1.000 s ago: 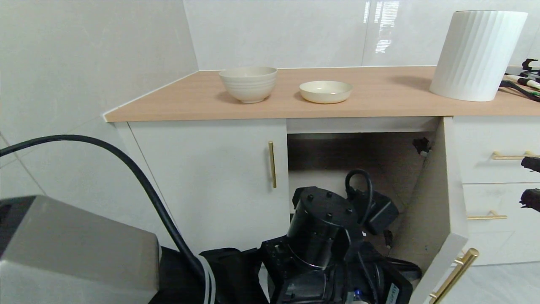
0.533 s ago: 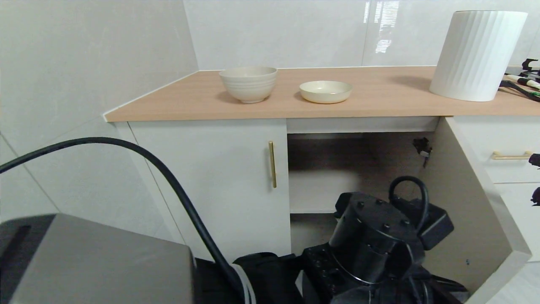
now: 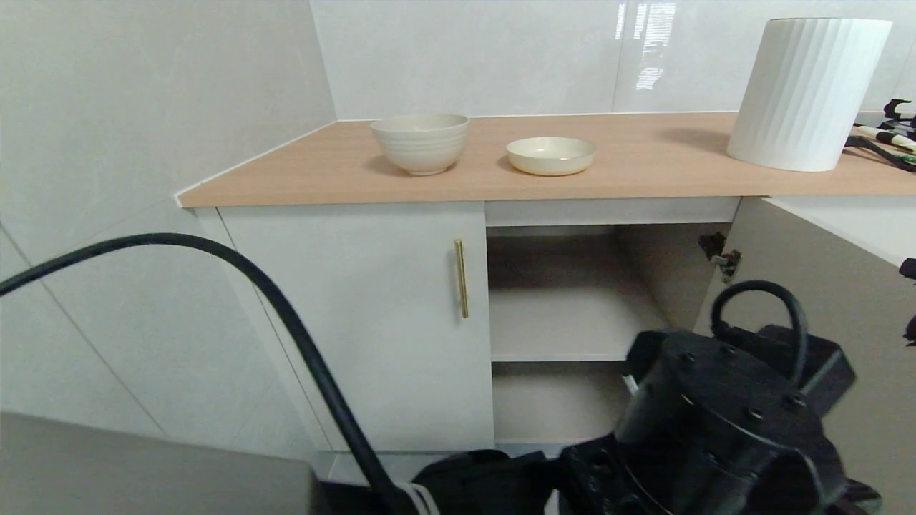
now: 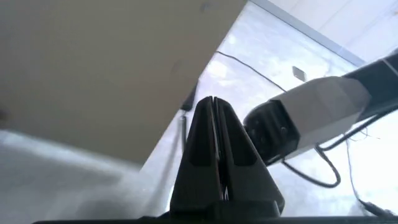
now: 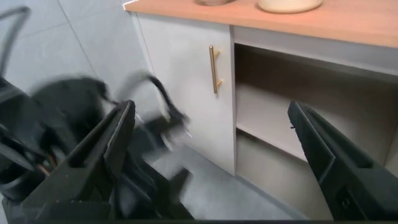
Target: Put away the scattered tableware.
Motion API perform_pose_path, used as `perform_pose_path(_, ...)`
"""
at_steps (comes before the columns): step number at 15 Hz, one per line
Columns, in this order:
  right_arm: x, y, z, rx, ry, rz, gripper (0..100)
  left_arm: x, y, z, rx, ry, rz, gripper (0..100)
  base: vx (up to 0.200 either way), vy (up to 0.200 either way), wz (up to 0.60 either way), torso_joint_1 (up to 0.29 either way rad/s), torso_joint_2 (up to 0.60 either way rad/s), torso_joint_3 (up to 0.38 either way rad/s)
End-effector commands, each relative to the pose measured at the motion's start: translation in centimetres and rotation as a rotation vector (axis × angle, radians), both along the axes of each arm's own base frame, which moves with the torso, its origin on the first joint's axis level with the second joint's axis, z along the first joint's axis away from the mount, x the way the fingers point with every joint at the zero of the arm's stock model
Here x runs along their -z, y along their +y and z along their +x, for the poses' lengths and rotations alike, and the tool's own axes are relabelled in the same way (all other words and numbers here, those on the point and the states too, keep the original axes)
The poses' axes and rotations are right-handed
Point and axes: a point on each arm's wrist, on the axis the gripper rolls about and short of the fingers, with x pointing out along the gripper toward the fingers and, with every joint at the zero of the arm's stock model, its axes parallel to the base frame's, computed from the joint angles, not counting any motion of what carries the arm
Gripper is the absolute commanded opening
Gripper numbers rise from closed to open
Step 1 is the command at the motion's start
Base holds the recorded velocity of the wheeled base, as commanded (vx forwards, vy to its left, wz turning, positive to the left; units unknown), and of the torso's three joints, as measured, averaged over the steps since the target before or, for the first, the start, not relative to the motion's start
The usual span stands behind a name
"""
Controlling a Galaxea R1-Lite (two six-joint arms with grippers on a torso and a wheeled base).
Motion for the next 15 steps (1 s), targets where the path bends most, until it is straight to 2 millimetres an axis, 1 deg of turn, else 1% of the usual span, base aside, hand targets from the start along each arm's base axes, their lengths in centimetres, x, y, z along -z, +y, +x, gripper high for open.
perform_pose_path(1, 0.5, 1.3, 2.4, 0.003, 0.073, -0.036, 100, -2.7, 7.3, 3.1, -0.205, -0.051, -0.001, 0, 0.000, 0.000, 0.00, 0.000, 0.00, 0.000)
perform_pose_path(2, 0.6, 1.7, 3.2, -0.003, 0.099, -0.038, 100, -3.3, 10.1, 4.4, -0.285, -0.079, 0.004, 0, 0.000, 0.000, 0.00, 0.000, 0.00, 0.000)
perform_pose_path(3, 0.7, 2.1, 4.0, -0.005, 0.124, -0.041, 100, -3.8, 12.5, 5.1, -0.343, -0.096, 0.008, 0, 0.000, 0.000, 0.00, 0.000, 0.00, 0.000)
perform_pose_path(4, 0.9, 2.9, 5.4, -0.009, 0.160, -0.060, 100, -4.6, 16.4, 5.5, -0.431, -0.110, 0.003, 0, 0.000, 0.000, 0.00, 0.000, 0.00, 0.000)
perform_pose_path(6, 0.6, 4.2, 7.8, -0.011, 0.188, -0.074, 100, -4.9, 21.6, 6.0, -0.567, -0.125, 0.018, 0, 0.000, 0.000, 0.00, 0.000, 0.00, 0.000)
perform_pose_path(7, 0.7, 4.8, 9.0, -0.009, 0.209, -0.085, 100, -4.8, 23.9, 6.1, -0.627, -0.136, 0.027, 0, 0.000, 0.000, 0.00, 0.000, 0.00, 0.000)
perform_pose_path(8, 0.9, 5.0, 9.3, -0.007, 0.218, -0.090, 100, -4.8, 24.5, 6.1, -0.644, -0.139, 0.030, 0, 0.000, 0.000, 0.00, 0.000, 0.00, 0.000)
perform_pose_path(9, 1.4, 5.3, 10.0, -0.005, 0.240, -0.102, 100, -4.9, 26.0, 5.9, -0.674, -0.142, 0.026, 0, 0.000, 0.000, 0.00, 0.000, 0.00, 0.000)
perform_pose_path(10, 1.2, 5.3, 9.9, -0.007, 0.233, -0.100, 100, -5.0, 26.2, 5.8, -0.672, -0.144, 0.025, 0, 0.000, 0.000, 0.00, 0.000, 0.00, 0.000)
perform_pose_path(11, 0.9, 5.4, 10.2, -0.007, 0.228, -0.095, 100, -5.0, 26.2, 5.9, -0.672, -0.152, 0.029, 100, 0.000, 0.000, 0.00, 0.000, 0.00, 0.000)
perform_pose_path(12, 1.6, 5.5, 10.4, -0.004, 0.249, -0.110, 100, -5.0, 26.1, 6.0, -0.671, -0.151, 0.032, 100, 0.000, 0.000, 0.00, 0.000, 0.00, 0.000)
perform_pose_path(14, 1.6, 5.5, 10.5, 0.000, 0.236, -0.103, 100, -5.0, 26.2, 6.0, -0.672, -0.151, 0.034, 100, 0.000, 0.000, 0.00, 0.000, 0.00, 0.000)
perform_pose_path(15, 1.5, 5.6, 10.6, 0.001, 0.227, -0.095, 100, -5.3, 26.6, 6.1, -0.687, -0.158, 0.034, 100, 0.000, 0.000, 0.00, 0.000, 0.00, 0.000)
